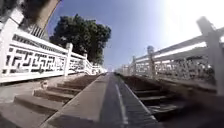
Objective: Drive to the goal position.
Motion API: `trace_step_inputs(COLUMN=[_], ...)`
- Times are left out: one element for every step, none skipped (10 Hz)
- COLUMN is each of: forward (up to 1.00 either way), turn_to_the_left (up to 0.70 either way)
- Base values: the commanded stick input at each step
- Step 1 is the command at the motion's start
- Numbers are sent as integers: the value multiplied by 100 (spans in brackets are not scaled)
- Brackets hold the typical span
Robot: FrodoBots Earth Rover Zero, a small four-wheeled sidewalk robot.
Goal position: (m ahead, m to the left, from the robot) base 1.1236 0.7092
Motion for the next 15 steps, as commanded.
trace_step_inputs(forward=[70,70,70,70,70,70,70,70,70,70,70,70,70,70,70], turn_to_the_left=[0,0,0,0,0,0,0,1,1,2,5,14,14,1,0])
